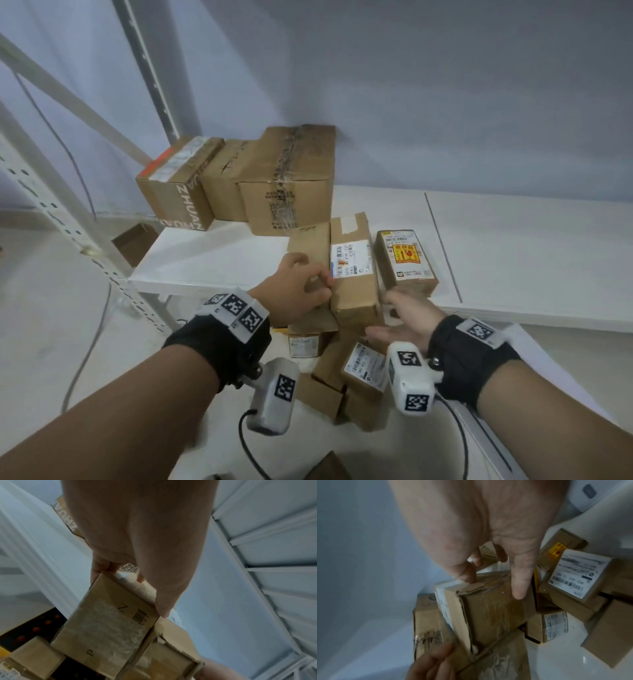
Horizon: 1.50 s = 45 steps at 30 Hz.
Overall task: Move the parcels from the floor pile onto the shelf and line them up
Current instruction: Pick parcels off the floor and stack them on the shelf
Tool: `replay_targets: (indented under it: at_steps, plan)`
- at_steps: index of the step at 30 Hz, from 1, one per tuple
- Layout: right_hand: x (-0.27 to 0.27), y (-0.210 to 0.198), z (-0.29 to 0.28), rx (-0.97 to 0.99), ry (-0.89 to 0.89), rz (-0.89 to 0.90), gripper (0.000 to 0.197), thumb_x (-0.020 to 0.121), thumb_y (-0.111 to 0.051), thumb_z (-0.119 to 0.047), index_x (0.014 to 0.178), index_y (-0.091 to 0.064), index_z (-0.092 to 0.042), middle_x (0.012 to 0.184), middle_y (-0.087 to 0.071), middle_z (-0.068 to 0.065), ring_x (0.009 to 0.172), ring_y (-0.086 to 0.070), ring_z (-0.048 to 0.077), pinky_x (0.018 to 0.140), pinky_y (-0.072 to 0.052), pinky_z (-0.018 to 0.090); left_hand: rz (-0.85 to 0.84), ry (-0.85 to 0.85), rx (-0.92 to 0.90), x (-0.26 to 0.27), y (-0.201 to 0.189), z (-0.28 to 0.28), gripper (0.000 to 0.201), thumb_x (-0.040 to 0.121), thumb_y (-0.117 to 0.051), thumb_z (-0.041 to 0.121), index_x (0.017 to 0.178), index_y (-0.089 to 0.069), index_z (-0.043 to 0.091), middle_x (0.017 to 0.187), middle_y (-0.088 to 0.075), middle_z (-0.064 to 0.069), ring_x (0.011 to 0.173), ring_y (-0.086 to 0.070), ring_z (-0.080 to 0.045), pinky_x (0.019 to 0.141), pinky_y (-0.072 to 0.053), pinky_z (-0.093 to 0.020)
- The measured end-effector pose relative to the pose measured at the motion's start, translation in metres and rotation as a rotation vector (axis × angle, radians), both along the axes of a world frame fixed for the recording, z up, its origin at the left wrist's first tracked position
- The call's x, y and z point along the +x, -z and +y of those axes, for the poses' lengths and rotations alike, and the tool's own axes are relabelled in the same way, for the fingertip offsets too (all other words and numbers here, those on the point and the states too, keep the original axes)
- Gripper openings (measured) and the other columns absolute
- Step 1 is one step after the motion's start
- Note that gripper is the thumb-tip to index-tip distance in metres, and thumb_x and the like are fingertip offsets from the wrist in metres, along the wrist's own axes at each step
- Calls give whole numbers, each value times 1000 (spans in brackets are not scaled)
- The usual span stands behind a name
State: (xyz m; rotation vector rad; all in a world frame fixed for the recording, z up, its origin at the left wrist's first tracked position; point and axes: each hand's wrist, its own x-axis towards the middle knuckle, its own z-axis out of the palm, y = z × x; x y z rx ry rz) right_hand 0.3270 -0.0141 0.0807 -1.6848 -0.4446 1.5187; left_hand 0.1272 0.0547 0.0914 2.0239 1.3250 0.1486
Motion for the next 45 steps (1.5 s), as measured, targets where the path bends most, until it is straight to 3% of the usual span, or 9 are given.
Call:
replay_targets:
  at_steps: [5,8,15,20,25,29,34,40,45]
  plan:
    - [-9,-7,2,11,-18,0,38,99,-51,-26,135,-44,-20,123,-53,13,89,-66,32,82,-58,45,28,-7,26,6,-4,-7,12,92,-59,39,102,-58,45,155,-13,5,126,-49,-24,110,-38,-43]
    - [-4,-23,4,-14,-78,-14,38,98,-54,-29,133,-39,-27,132,-45,10,105,-63,43,91,-55,49,-15,-24,55,5,-21,-4,12,92,-60,37,102,-59,44,155,-15,1,140,-32,-22,115,-32,-42]
    - [18,-46,8,-13,-241,-195,23,94,-57,-11,116,-52,-15,120,-59,17,105,-65,44,86,-56,54,-336,-135,79,0,-58,3,11,93,-61,31,100,-64,39,143,-31,2,134,-32,-16,98,-38,-28]
    - [27,-71,14,200,-142,-712,34,86,-61,-37,116,-50,-25,119,-49,10,67,-65,28,47,-49,28,-686,-209,-71,13,-67,1,11,97,-55,23,97,-64,29,96,-55,4,86,-54,-14,72,-46,-28]
    - [32,-86,6,155,-253,-168,58,83,-57,-66,125,-51,-26,119,-61,13,88,-71,31,73,-59,35,-1029,-288,-336,31,-80,-4,13,100,-48,18,105,-58,24,102,-55,1,92,-51,-23,76,-47,-41]
    - [35,-96,4,166,-124,158,58,82,-68,-55,125,-52,-19,124,-60,27,97,-71,41,78,-61,43,-1122,-307,-442,42,-83,-9,15,101,-46,21,110,-56,27,119,-57,1,99,-55,-26,80,-51,-46]
    - [48,-102,2,227,-18,25,59,80,-71,-44,129,-48,-20,132,-46,16,86,-73,37,77,-61,43,-978,-338,-468,54,-79,-12,43,96,-51,24,132,-43,47,127,-53,8,112,-59,-37,92,-48,-48]
    - [72,-107,-8,370,-120,-1119,50,70,-74,-32,105,-41,-17,108,-43,2,77,-50,7,64,-44,28,-280,-304,36,75,-44,-7,56,90,-61,36,139,-38,25,142,-35,-5,113,-46,-19,99,-43,-35]
    - [90,-91,-7,177,-205,-1145,54,68,-75,-36,108,-47,-14,109,-43,6,76,-47,11,60,-43,28,-101,-209,-26,95,-20,-13,81,68,-73,53,136,-33,34,145,-25,-2,124,-47,-31,103,-46,-46]
